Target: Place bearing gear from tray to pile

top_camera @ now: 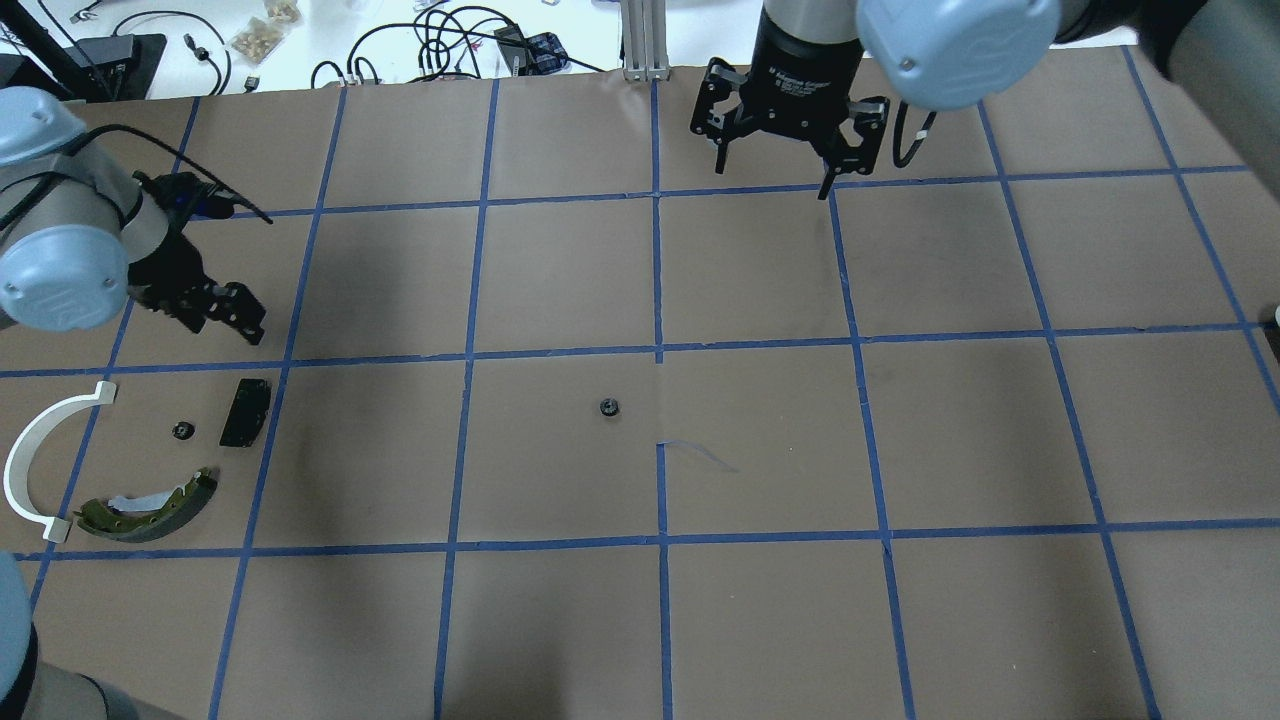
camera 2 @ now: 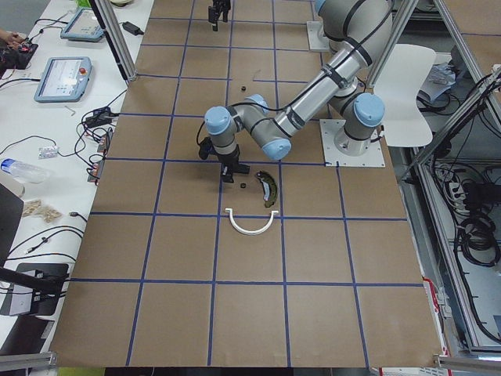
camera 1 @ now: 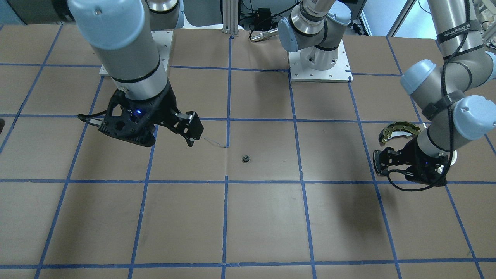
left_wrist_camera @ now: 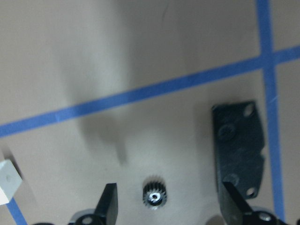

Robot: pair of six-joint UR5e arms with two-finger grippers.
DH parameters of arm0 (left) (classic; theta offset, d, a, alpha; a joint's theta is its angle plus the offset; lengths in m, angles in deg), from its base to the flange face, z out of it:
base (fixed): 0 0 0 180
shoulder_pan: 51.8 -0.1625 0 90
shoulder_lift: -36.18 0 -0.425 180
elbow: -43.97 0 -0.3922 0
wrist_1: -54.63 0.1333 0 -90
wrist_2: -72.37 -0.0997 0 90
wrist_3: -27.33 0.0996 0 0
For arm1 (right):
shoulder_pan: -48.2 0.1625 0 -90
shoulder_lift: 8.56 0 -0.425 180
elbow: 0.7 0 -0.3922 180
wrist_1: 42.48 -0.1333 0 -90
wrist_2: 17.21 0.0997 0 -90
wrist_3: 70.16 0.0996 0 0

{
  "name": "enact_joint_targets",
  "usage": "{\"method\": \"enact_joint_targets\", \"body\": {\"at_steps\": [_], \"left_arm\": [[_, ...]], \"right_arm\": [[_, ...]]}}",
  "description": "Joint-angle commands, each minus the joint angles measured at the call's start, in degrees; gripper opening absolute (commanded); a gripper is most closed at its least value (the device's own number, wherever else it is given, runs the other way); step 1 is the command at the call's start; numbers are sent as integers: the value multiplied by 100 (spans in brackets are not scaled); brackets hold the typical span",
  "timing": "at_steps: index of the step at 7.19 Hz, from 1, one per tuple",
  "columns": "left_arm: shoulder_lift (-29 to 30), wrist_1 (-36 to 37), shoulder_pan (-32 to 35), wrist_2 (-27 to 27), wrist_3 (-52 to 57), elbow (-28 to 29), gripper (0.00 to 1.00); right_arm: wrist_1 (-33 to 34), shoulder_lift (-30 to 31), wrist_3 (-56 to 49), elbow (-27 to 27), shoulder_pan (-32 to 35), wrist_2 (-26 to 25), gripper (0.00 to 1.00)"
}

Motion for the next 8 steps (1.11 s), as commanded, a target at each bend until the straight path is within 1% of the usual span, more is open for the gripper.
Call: {"method": "enact_joint_targets", "body": {"at_steps": [1, 2, 3, 4, 5, 6, 7, 8], "left_arm": [[45, -228, 1216, 409, -1611, 325, 100], [89, -202, 1779, 418, -2359, 343, 100], [177, -140, 2202, 427, -2862, 326, 100], [204, -131, 2485, 453, -2998, 308, 100], [247, -122, 2758, 444, -2999, 299, 100], [265, -105, 3082, 436, -3156, 282, 100], [335, -9, 3294, 453, -3305, 256, 100], [414, 18, 3471, 470, -3316, 212, 100]], "right_arm": [[-673, 590, -1014, -145, -240, -311, 100], [-649, 653, -1714, -93, -511, -330, 100], [-692, 663, -2209, -75, -557, -339, 99], [-666, 698, -2187, -5, -567, -348, 93], [-309, 811, -2178, 257, -584, -348, 91], [547, 986, -2126, 773, -575, -330, 91], [1382, 1118, -1908, 1291, -549, -278, 97], [1547, 1302, -1949, 1523, -593, -304, 100]]}}
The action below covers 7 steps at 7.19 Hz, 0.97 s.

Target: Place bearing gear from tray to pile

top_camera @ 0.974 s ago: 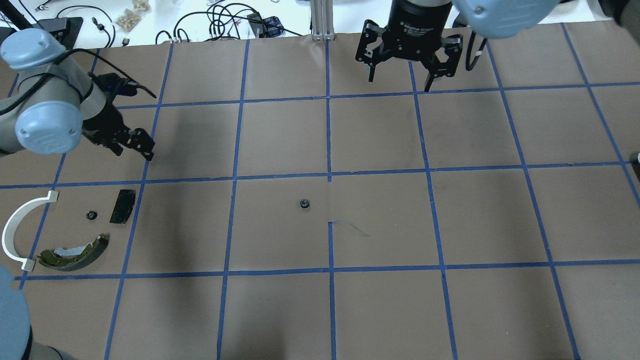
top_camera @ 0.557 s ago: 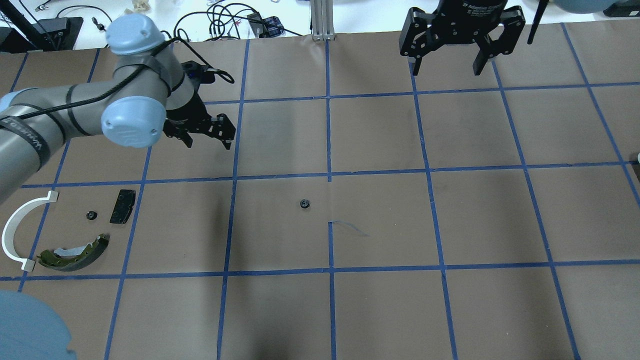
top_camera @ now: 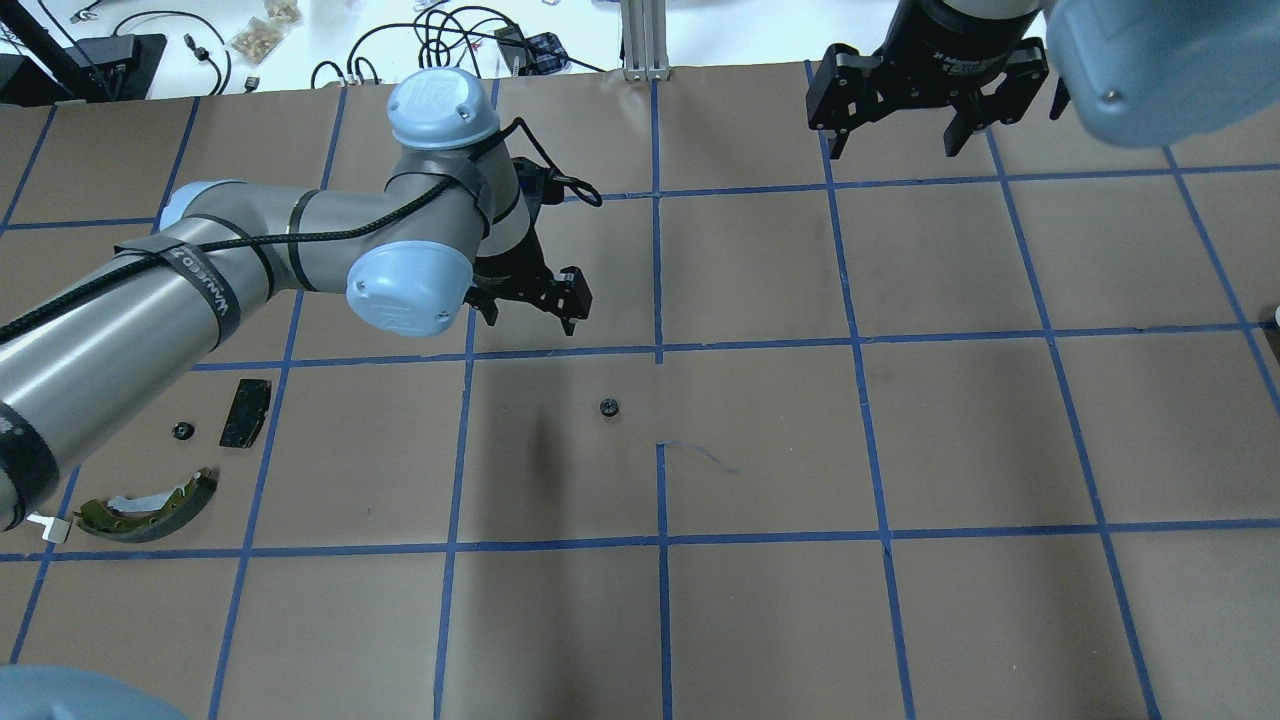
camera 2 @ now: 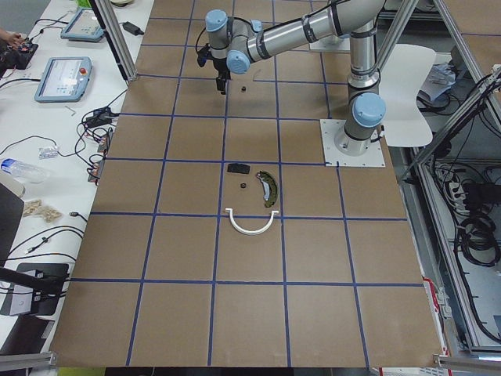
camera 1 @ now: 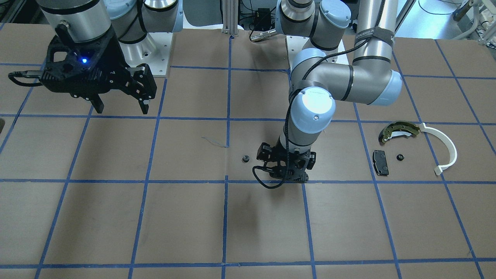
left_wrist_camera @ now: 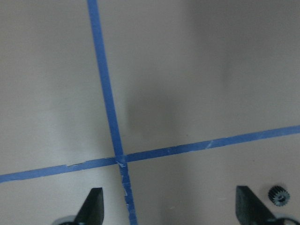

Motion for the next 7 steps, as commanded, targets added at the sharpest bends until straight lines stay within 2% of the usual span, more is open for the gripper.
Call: {"method": "enact_joint_targets", "body": {"at_steps": [1, 3, 4, 6, 7], "left_arm": [[156, 262, 372, 96, -94, -157, 100], [279, 816, 461, 211, -278, -578, 100], [314, 958, 479, 246, -278, -737, 100], [384, 1064, 488, 396, -278, -913, 100], [402, 1099, 496, 404, -278, -923, 97]], "right_arm": [[496, 241, 41, 363, -50, 43, 100], [418, 206, 15, 336, -68, 43, 100], [-96, 206, 6, 293, -68, 26, 100], [-277, 206, 15, 266, -59, 35, 100], [-277, 206, 6, 275, -59, 9, 100]]}}
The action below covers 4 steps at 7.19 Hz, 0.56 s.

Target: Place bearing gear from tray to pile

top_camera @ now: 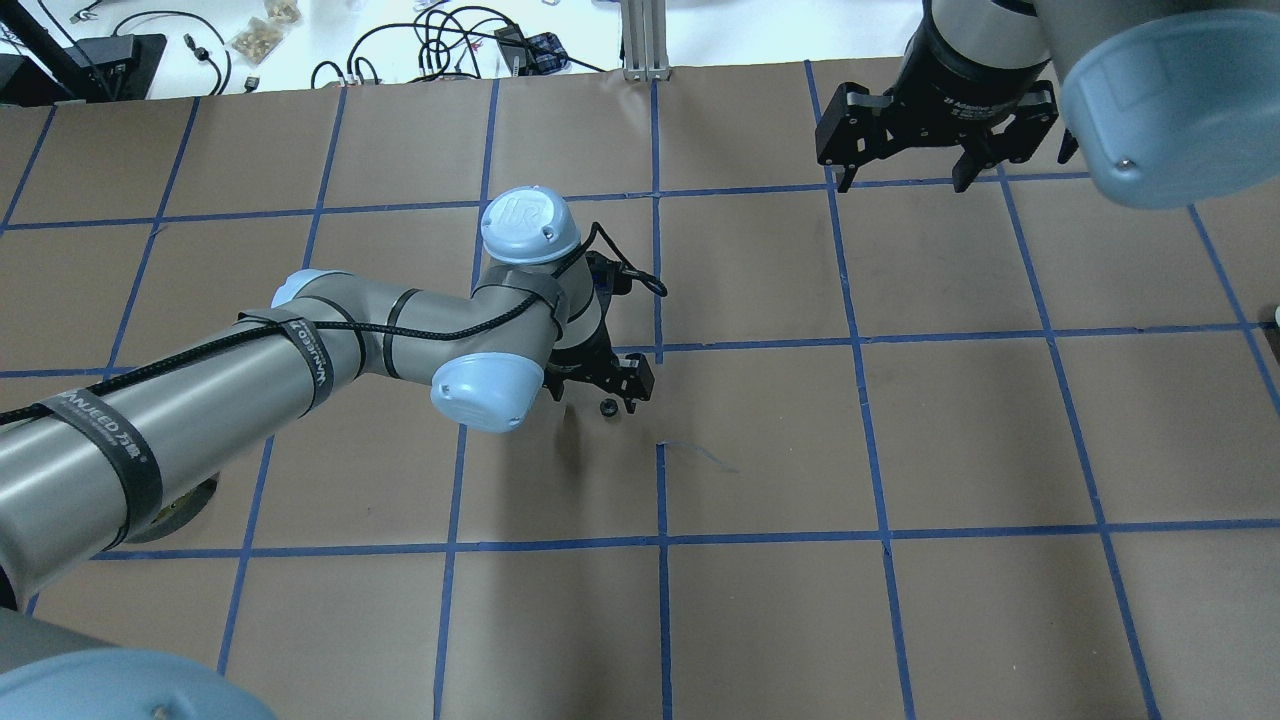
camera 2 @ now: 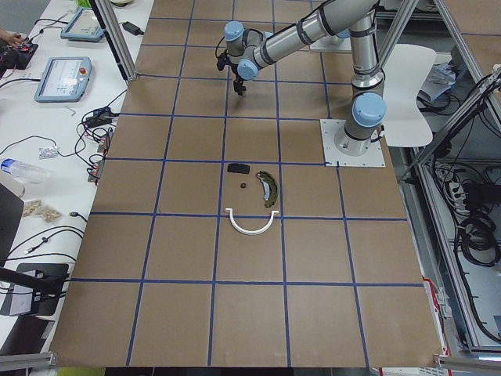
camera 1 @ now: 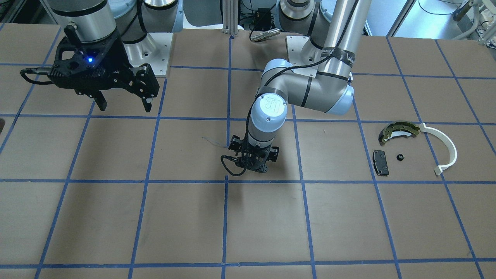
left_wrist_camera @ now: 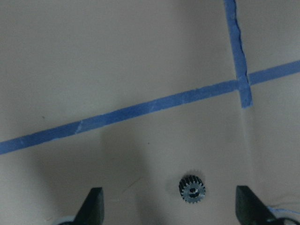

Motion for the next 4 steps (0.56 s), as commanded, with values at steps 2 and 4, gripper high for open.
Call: {"method": "enact_joint_targets", "body": {"at_steps": [2, 4], "left_arm": [[78, 87, 26, 25, 34, -54, 78], [87, 87, 70, 17, 69, -54, 74]], "right_arm": [[-24, 17, -4, 59, 10, 26, 100], [-59, -18, 39, 59, 10, -26, 100]]}}
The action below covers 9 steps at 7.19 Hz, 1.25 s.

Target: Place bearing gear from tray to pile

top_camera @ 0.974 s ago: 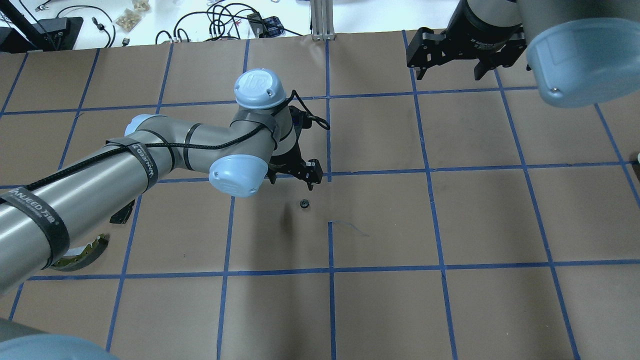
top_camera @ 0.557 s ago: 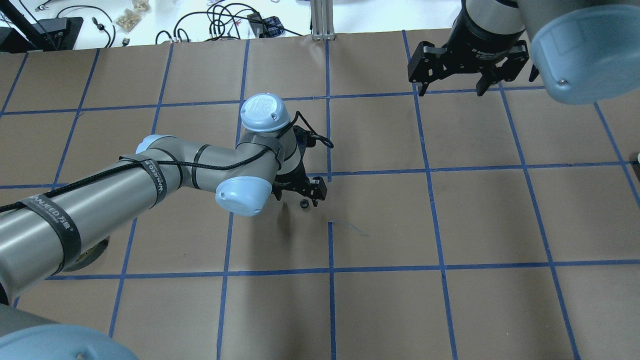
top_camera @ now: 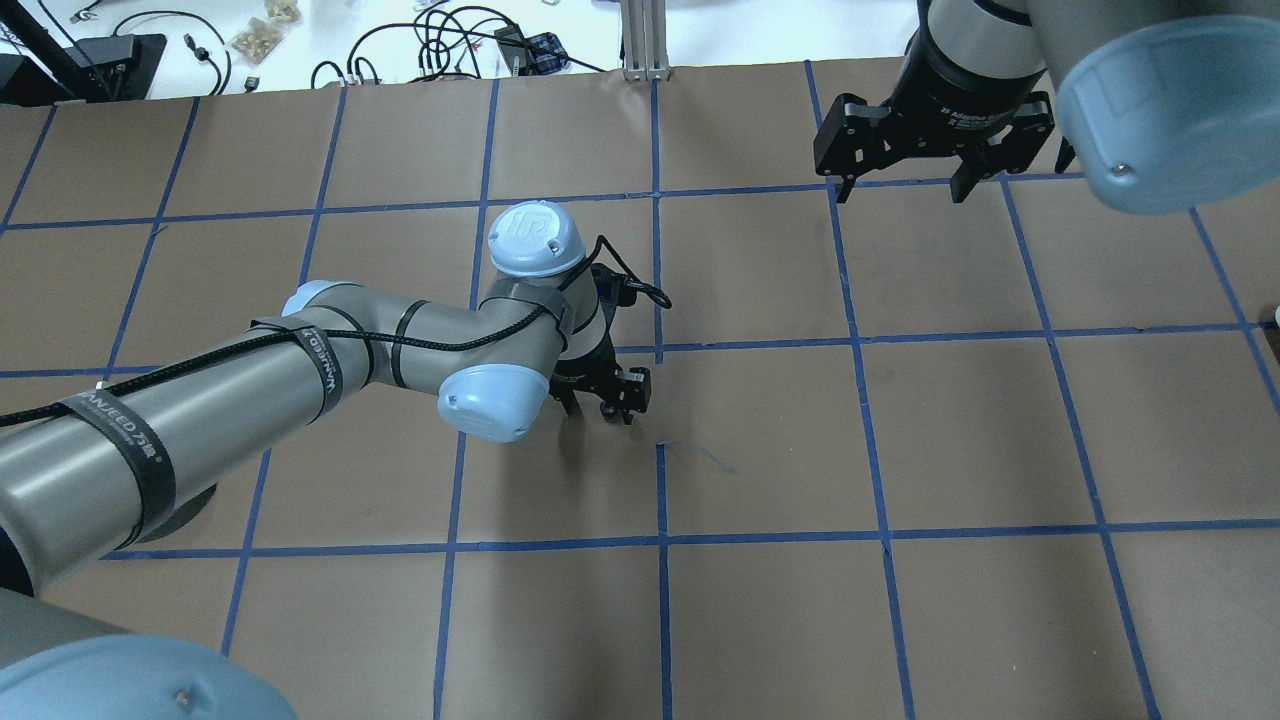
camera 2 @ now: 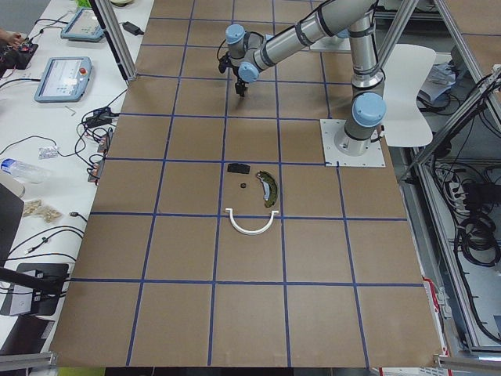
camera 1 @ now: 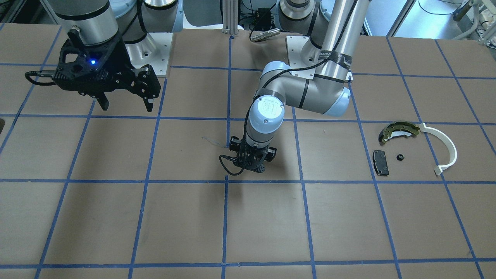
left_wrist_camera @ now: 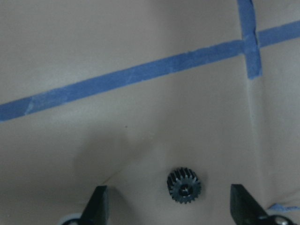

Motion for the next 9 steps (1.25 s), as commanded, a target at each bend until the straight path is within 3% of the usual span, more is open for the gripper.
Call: {"method": "enact_joint_targets", "body": {"at_steps": [1, 2, 3, 8, 9], "left_arm": [[-1, 10, 20, -2, 22, 7, 67], [-1, 10, 20, -2, 39, 16, 20], [-1, 10, 20, -2, 48, 16, 0], [-193, -59, -120, -19, 57, 234, 0], [-212, -199, -547, -28, 57, 331, 0]], "right_arm": [[-8, -22, 35, 6, 0, -10, 100], [0, -13, 9, -11, 0, -19, 100], [0, -22, 8, -12, 0, -10, 100], [36, -22, -27, 15, 0, -28, 100], [36, -22, -27, 15, 0, -28, 100]]}}
